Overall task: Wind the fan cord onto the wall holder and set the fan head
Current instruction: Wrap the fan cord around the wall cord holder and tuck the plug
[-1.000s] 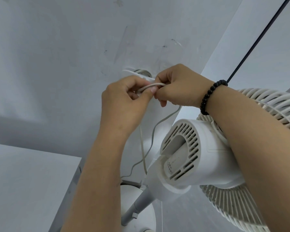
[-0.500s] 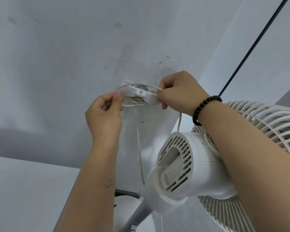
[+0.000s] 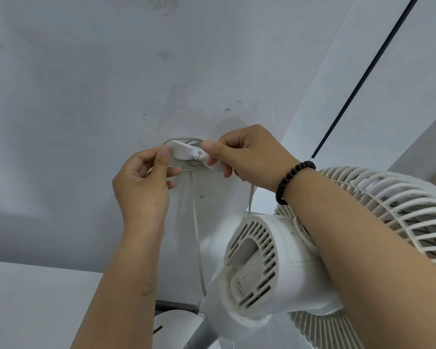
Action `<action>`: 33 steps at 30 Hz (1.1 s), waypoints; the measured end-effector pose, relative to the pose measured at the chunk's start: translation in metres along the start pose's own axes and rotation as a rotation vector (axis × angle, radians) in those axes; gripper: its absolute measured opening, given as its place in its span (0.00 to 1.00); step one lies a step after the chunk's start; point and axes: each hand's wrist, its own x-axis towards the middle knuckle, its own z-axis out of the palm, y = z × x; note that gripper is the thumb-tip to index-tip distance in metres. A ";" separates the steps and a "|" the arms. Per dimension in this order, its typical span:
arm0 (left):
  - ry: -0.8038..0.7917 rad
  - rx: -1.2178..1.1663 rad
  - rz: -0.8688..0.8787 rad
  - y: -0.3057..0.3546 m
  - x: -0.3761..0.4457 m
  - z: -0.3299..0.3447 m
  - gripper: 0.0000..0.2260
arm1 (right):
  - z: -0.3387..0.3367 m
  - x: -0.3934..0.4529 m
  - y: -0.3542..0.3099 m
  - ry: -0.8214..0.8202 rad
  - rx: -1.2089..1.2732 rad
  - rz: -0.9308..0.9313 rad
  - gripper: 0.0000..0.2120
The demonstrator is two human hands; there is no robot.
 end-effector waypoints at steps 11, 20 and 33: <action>0.004 -0.128 -0.039 0.003 0.009 0.004 0.04 | 0.000 0.004 0.000 0.032 -0.022 0.070 0.19; -0.182 -0.217 -0.154 0.002 0.011 0.004 0.05 | 0.001 0.011 0.003 0.115 -0.058 0.067 0.19; -0.102 -0.044 -0.006 0.003 0.005 0.007 0.14 | -0.002 0.015 0.006 0.236 -0.064 0.042 0.20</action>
